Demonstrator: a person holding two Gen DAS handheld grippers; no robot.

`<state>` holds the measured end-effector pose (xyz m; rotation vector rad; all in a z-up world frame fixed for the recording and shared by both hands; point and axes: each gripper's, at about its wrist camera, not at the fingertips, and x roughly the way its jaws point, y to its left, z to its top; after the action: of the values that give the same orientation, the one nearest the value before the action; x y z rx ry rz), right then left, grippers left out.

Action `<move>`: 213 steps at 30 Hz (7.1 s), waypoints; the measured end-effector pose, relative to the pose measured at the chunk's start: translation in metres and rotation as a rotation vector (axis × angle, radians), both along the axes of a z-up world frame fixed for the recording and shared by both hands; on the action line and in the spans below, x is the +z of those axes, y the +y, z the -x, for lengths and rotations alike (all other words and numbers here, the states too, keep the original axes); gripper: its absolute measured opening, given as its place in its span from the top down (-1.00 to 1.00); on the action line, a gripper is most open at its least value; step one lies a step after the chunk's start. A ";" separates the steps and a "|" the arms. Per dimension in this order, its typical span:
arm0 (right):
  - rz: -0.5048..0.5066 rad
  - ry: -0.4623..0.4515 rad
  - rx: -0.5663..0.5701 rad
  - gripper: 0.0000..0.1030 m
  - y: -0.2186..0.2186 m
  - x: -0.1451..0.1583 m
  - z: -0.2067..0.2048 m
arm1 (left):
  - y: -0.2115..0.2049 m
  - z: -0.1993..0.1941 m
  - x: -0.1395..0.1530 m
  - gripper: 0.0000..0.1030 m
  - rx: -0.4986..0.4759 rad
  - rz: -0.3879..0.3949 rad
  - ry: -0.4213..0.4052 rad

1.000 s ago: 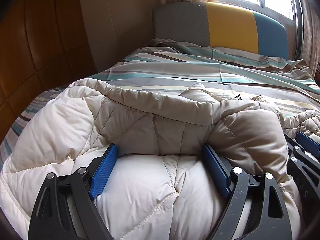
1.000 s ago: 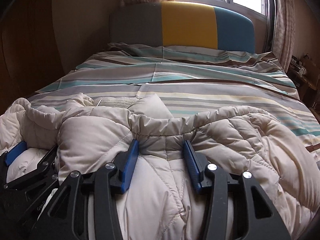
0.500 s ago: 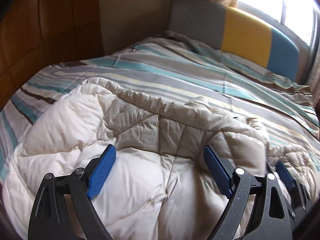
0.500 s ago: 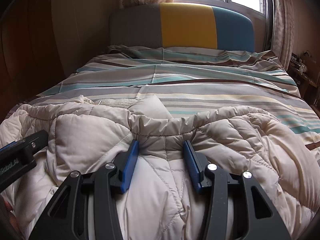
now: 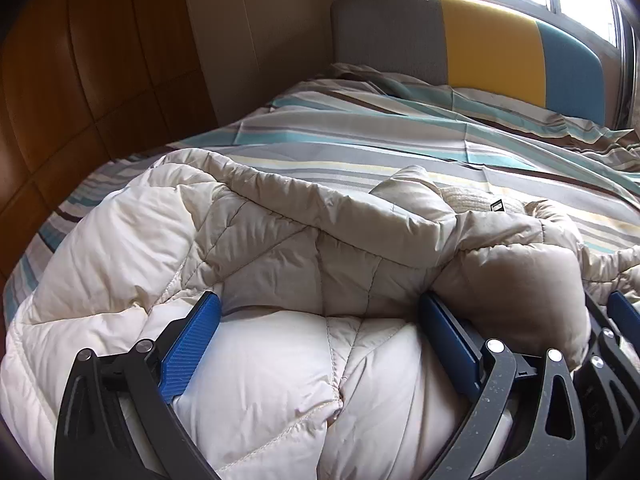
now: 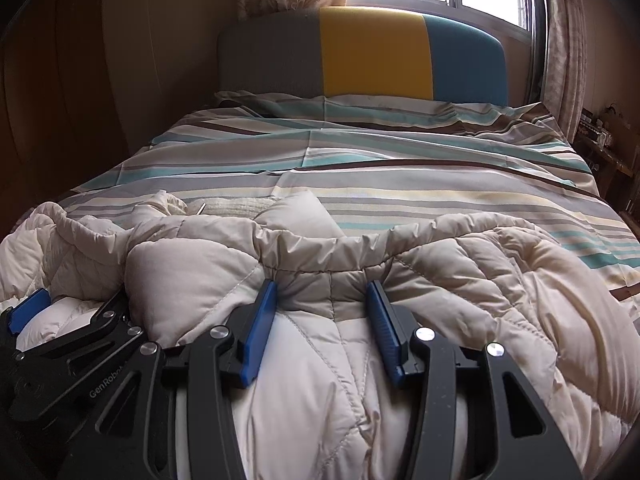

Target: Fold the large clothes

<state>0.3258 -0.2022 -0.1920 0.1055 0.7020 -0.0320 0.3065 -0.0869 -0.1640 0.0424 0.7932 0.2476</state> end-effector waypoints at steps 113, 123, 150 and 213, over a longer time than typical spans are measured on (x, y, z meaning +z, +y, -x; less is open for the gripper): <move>0.024 -0.082 -0.339 0.04 -0.144 0.035 0.244 | -0.023 0.204 0.128 0.47 -0.442 0.123 -0.503; 0.025 -0.069 -0.431 0.03 -0.173 0.035 0.263 | -0.081 0.208 0.123 0.45 -0.579 0.074 -0.501; -0.115 -0.093 -0.475 0.00 -0.211 0.044 0.307 | -0.225 0.212 0.028 -0.04 -1.087 -0.034 -0.297; -0.145 -0.211 -0.187 -0.03 -0.185 0.156 0.219 | -0.110 0.074 0.069 -0.50 -0.503 0.191 -0.145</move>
<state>0.1069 -0.3877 -0.0357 0.3091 0.4815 -0.1471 0.2329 -0.1968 -0.0948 0.0425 0.6351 -0.2987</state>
